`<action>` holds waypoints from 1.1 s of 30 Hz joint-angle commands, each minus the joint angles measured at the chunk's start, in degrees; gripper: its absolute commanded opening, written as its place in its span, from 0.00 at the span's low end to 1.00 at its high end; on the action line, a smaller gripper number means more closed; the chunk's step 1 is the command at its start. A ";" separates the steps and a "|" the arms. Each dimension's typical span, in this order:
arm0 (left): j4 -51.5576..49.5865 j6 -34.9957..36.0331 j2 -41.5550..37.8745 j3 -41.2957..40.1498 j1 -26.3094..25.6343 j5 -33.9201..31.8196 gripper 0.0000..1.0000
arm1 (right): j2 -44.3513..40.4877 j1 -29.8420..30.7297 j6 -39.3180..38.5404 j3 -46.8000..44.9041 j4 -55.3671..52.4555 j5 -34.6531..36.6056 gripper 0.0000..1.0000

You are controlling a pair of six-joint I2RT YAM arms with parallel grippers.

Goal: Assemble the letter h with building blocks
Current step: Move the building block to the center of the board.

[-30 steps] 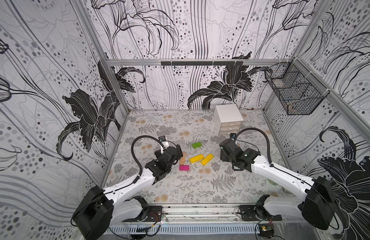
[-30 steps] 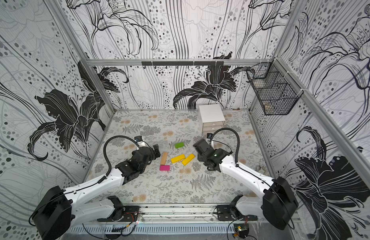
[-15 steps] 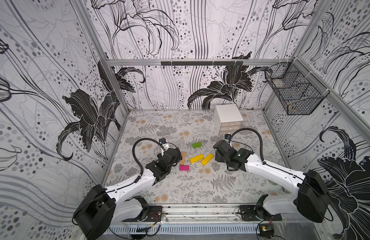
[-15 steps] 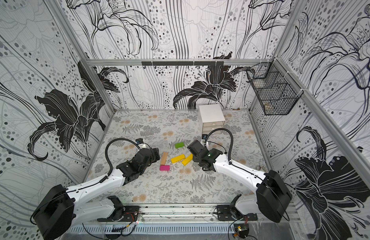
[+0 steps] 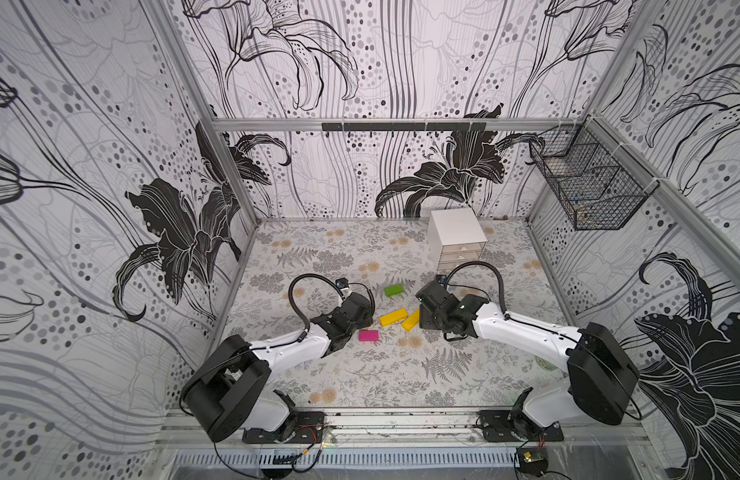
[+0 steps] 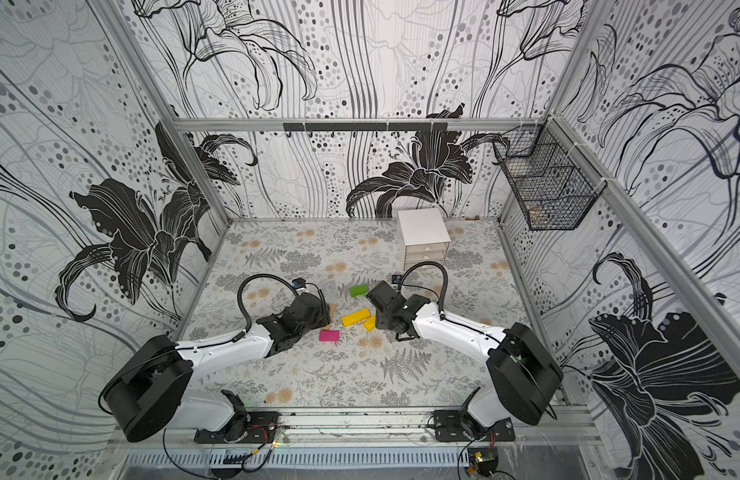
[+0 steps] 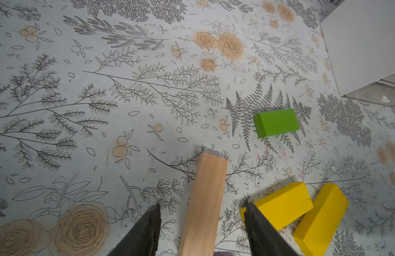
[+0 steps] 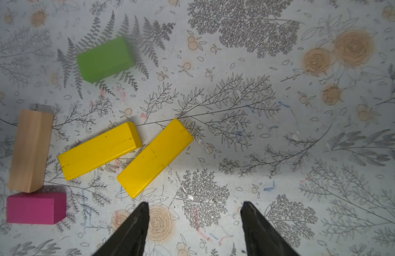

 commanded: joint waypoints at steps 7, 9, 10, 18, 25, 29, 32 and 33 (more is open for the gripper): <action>0.78 -3.17 1.23 1.10 -0.12 0.65 0.78 | 6.83 0.79 6.25 5.13 -1.10 0.39 0.72; -0.18 -3.36 0.06 0.99 -0.12 -0.04 0.79 | 9.48 0.74 8.14 7.42 -2.57 1.46 0.73; -0.70 -3.41 -0.52 0.93 -0.15 -0.32 0.79 | 10.72 0.76 8.99 8.33 -3.11 1.68 0.73; -5.82 -3.71 -8.68 -1.42 -0.05 -3.64 0.80 | 19.96 0.90 13.82 15.60 -7.68 1.69 0.73; -11.91 -7.69 -17.73 -5.24 0.11 -9.69 0.81 | 23.45 4.21 14.40 22.70 -9.16 4.20 0.73; -13.23 -13.30 -21.83 -9.05 2.60 -8.71 0.76 | 27.91 5.49 11.41 28.56 -7.19 1.39 0.38; -12.88 -14.26 -24.14 -11.16 4.12 -7.20 0.74 | 31.05 5.75 10.22 31.94 -6.84 -0.52 0.32; -12.88 -14.28 -24.55 -11.51 4.42 -6.97 0.74 | 31.83 5.84 10.11 32.76 -6.84 -1.04 0.33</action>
